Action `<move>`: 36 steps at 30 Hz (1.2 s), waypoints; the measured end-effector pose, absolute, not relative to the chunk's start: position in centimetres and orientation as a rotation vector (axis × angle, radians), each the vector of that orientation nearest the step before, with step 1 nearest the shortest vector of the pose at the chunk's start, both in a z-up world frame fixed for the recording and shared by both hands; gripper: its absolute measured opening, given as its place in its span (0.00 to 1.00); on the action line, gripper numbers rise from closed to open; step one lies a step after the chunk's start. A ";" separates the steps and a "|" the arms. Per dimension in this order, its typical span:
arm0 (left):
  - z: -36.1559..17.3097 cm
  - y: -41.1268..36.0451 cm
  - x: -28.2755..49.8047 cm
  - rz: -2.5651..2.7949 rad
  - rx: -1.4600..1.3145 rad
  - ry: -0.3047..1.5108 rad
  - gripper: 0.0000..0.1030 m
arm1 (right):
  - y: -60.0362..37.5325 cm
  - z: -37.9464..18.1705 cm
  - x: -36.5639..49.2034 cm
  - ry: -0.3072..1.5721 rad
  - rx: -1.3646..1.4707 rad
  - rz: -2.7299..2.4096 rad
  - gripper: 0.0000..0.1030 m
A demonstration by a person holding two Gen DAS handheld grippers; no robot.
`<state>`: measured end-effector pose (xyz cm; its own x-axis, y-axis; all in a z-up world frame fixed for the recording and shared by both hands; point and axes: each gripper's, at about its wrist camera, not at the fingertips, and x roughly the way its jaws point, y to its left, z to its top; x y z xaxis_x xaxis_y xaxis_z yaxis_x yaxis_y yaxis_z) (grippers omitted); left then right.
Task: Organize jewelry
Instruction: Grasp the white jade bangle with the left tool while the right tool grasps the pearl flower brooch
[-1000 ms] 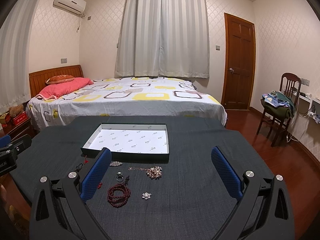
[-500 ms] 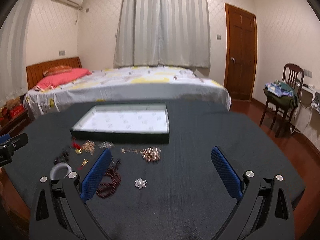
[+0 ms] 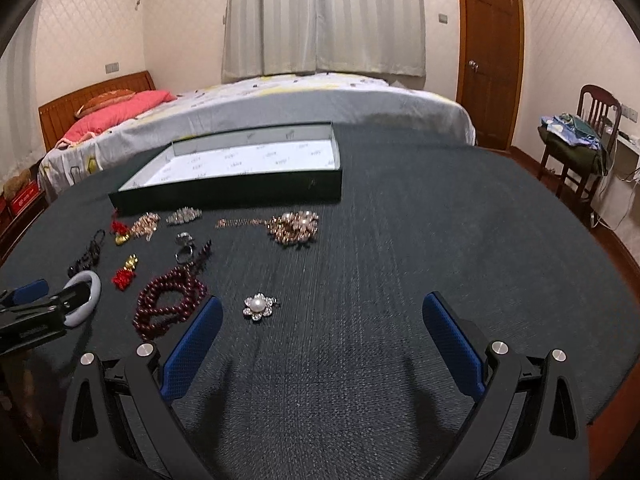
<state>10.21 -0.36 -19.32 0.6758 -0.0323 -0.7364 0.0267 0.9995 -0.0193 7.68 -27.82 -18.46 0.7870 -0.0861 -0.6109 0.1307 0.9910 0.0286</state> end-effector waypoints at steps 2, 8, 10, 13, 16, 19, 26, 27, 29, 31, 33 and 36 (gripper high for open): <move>-19.8 -0.4 10.8 -0.039 -0.014 0.841 0.90 | -27.9 -18.7 8.0 0.667 0.075 -0.114 0.94; -20.1 -0.8 11.1 -0.034 0.018 0.849 0.90 | -28.0 -19.0 8.6 0.693 0.089 -0.102 0.94; -20.1 -0.7 11.0 -0.036 0.018 0.847 0.87 | -27.9 -19.0 8.8 0.699 0.089 -0.097 0.94; -19.8 -1.2 10.7 -0.080 0.035 0.819 0.68 | -27.7 -18.9 9.2 0.702 0.087 -0.095 0.94; -19.7 -1.4 10.7 -0.084 0.041 0.816 0.68 | -27.5 -18.9 9.7 0.716 0.100 -0.076 0.94; -19.8 -1.3 10.6 -0.084 0.041 0.815 0.67 | -27.1 -18.9 10.2 0.724 0.088 -0.060 0.94; -19.8 -1.3 10.6 -0.083 0.038 0.813 0.67 | -26.3 -19.2 11.4 0.764 0.055 -0.037 0.63; -19.8 -1.3 10.5 -0.083 0.037 0.812 0.67 | -26.2 -19.4 11.6 0.783 0.052 -0.036 0.58; -19.8 -1.3 10.5 -0.083 0.035 0.810 0.67 | -26.1 -19.8 11.7 0.796 0.053 -0.032 0.56; -19.9 -1.3 10.5 -0.084 0.034 0.811 0.67 | -25.9 -20.0 11.7 0.800 0.033 -0.032 0.56; -19.8 -1.3 10.5 -0.086 0.030 0.811 0.67 | -25.7 -20.0 11.7 0.802 0.023 -0.027 0.54; -19.8 -1.3 10.6 -0.093 0.015 0.811 0.70 | -25.6 -20.0 11.7 0.801 0.024 -0.026 0.54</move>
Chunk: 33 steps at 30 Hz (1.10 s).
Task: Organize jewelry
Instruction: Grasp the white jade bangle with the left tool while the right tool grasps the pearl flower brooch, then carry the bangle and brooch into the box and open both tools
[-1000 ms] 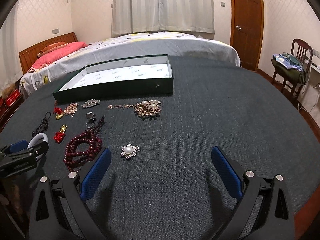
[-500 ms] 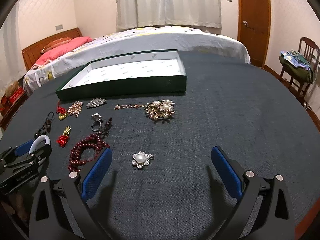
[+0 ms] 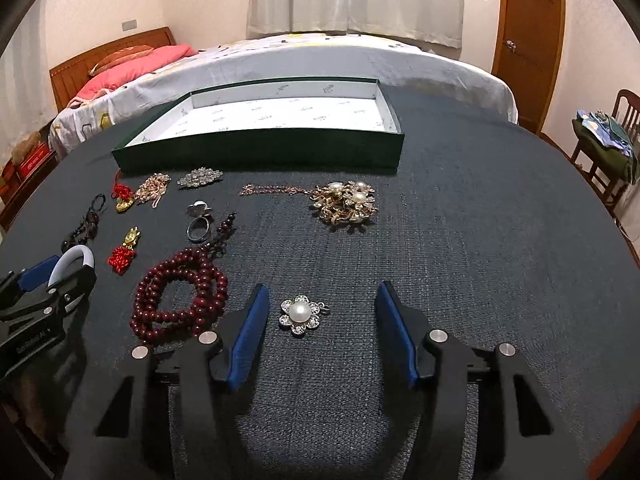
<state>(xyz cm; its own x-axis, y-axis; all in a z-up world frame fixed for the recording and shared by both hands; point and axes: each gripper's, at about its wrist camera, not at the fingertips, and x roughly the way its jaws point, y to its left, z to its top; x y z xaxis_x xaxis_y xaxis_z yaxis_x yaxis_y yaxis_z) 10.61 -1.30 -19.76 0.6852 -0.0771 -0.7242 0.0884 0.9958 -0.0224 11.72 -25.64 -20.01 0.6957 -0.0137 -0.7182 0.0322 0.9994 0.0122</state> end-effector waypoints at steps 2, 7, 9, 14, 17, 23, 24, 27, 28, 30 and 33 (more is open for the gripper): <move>-19.8 -1.3 10.6 -0.092 0.011 0.810 0.76 | -25.6 -20.0 11.7 0.801 0.024 -0.025 0.53; -19.9 -1.4 10.9 -0.089 0.010 0.814 0.79 | -25.4 -20.0 11.6 0.795 0.022 -0.011 0.46; -19.9 -1.4 10.9 -0.086 0.012 0.811 0.76 | -25.3 -20.0 11.5 0.792 0.020 -0.007 0.44; -20.0 -1.4 10.7 -0.081 0.032 0.799 0.68 | -25.0 -19.9 11.3 0.787 0.015 0.015 0.31; -19.9 -1.4 10.5 -0.081 0.032 0.796 0.67 | -24.8 -19.9 11.2 0.786 0.020 0.034 0.22; -19.9 -1.5 10.3 -0.078 0.039 0.791 0.67 | -24.9 -19.9 10.9 0.777 0.036 0.035 0.22; -19.8 -1.5 10.2 -0.077 0.040 0.788 0.67 | -25.0 -19.9 10.8 0.776 0.039 0.035 0.22; -19.5 -1.6 9.9 -0.076 0.048 0.775 0.67 | -25.1 -19.9 10.7 0.776 0.048 0.035 0.22; -19.4 -1.7 9.8 -0.075 0.051 0.771 0.67 | -25.2 -19.8 10.6 0.775 0.051 0.035 0.22; -19.2 -1.7 9.7 -0.077 0.051 0.766 0.67 | -25.2 -19.6 10.5 0.768 0.051 0.035 0.22; -18.7 -1.8 9.4 -0.078 0.050 0.755 0.67 | -25.3 -19.1 10.3 0.755 0.054 0.037 0.22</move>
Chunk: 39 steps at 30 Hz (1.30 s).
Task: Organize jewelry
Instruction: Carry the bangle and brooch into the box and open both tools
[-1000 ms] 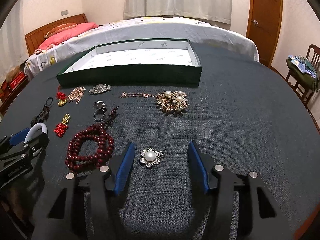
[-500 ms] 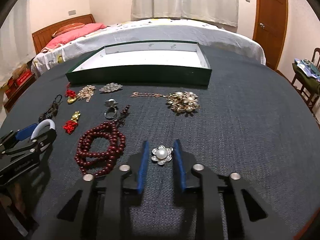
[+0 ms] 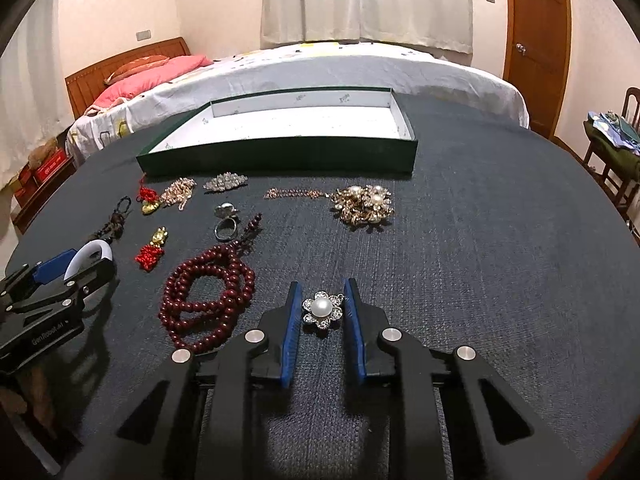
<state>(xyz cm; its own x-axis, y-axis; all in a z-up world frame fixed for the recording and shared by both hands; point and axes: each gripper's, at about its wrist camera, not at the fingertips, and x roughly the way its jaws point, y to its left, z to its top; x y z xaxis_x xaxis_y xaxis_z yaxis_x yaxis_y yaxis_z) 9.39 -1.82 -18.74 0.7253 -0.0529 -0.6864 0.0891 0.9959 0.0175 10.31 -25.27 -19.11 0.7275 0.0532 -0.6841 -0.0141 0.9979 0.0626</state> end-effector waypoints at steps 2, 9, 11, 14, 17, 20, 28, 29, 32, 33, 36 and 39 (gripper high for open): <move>-18.3 -1.9 9.2 -0.081 0.047 0.746 0.67 | -25.3 -18.7 10.2 0.745 0.055 0.038 0.22; -15.5 -2.9 9.0 -0.112 0.046 0.683 0.67 | -25.6 -16.4 10.3 0.695 0.071 0.044 0.22; -14.6 -3.3 9.1 -0.123 0.046 0.663 0.67 | -25.8 -15.4 10.5 0.671 0.073 0.045 0.22; -13.2 -4.1 9.8 -0.145 0.039 0.636 0.67 | -26.1 -14.2 11.1 0.642 0.078 0.047 0.22; -12.2 -5.0 11.1 -0.162 0.041 0.615 0.67 | -26.3 -12.9 12.2 0.608 0.078 0.048 0.22; -11.1 -6.0 13.0 -0.178 0.044 0.584 0.67 | -26.6 -11.7 13.8 0.579 0.085 0.055 0.22; -10.1 -9.2 20.1 -0.210 0.056 0.531 0.67 | -26.9 -10.4 19.9 0.546 0.081 0.063 0.22; -10.1 -9.4 20.8 -0.209 0.058 0.530 0.67 | -27.0 -10.4 20.8 0.543 0.076 0.059 0.22; -11.1 -10.6 24.0 -0.207 0.059 0.547 0.67 | -27.1 -11.2 22.9 0.545 0.072 0.056 0.22; -11.5 -10.8 24.8 -0.206 0.060 0.561 0.67 | -27.2 -11.7 23.8 0.560 0.072 0.058 0.22; -13.2 -11.3 27.2 -0.205 0.039 0.628 0.67 | -27.7 -13.3 26.1 0.613 0.088 0.062 0.22; -14.9 -11.6 29.2 -0.204 0.027 0.698 0.67 | -28.1 -14.9 27.6 0.666 0.102 0.064 0.22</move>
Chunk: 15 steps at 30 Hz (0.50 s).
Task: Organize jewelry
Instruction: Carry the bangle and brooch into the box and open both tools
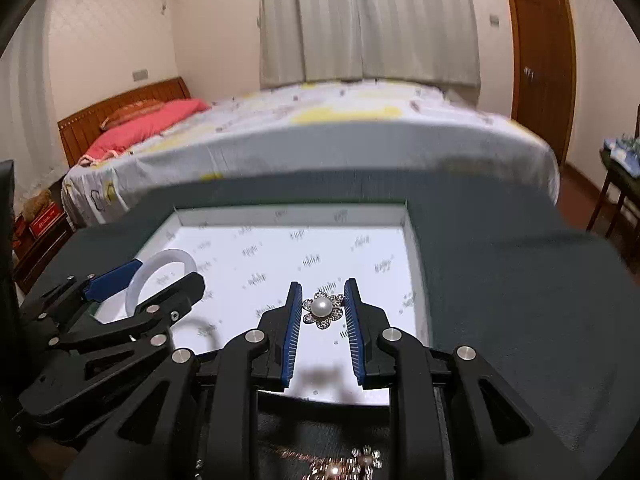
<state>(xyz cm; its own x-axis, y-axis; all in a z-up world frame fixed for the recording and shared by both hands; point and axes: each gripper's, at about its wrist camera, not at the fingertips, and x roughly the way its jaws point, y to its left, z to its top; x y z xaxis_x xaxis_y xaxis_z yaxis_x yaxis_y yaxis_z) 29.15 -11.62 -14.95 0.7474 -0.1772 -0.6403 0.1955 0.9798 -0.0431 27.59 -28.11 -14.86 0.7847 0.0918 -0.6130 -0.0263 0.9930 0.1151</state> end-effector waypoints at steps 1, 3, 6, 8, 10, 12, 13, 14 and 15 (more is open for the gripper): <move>-15.6 -11.9 29.9 -0.206 0.029 0.724 0.67 | -28.1 -15.3 28.0 0.681 0.100 0.063 0.22; -16.5 -12.1 30.5 -0.207 0.036 0.754 0.67 | -28.1 -16.2 28.7 0.715 0.098 0.064 0.22; -17.6 -12.3 31.0 -0.212 0.042 0.792 0.67 | -28.2 -17.4 29.7 0.769 0.108 0.068 0.22; -18.1 -12.4 31.2 -0.216 0.039 0.814 0.67 | -28.1 -17.9 29.7 0.786 0.109 0.062 0.22; -18.4 -12.5 31.2 -0.220 0.039 0.826 0.67 | -28.3 -18.3 29.9 0.804 0.118 0.063 0.22; -18.6 -12.5 31.4 -0.227 0.029 0.840 0.67 | -28.3 -18.4 29.9 0.809 0.115 0.068 0.22; -18.8 -12.4 31.5 -0.230 0.022 0.849 0.67 | -28.3 -18.4 30.0 0.812 0.109 0.068 0.22; -19.0 -12.3 31.7 -0.230 0.016 0.857 0.67 | -28.2 -18.5 30.1 0.820 0.106 0.074 0.22; -19.1 -12.2 31.8 -0.233 0.007 0.869 0.67 | -28.2 -18.6 30.1 0.823 0.106 0.076 0.22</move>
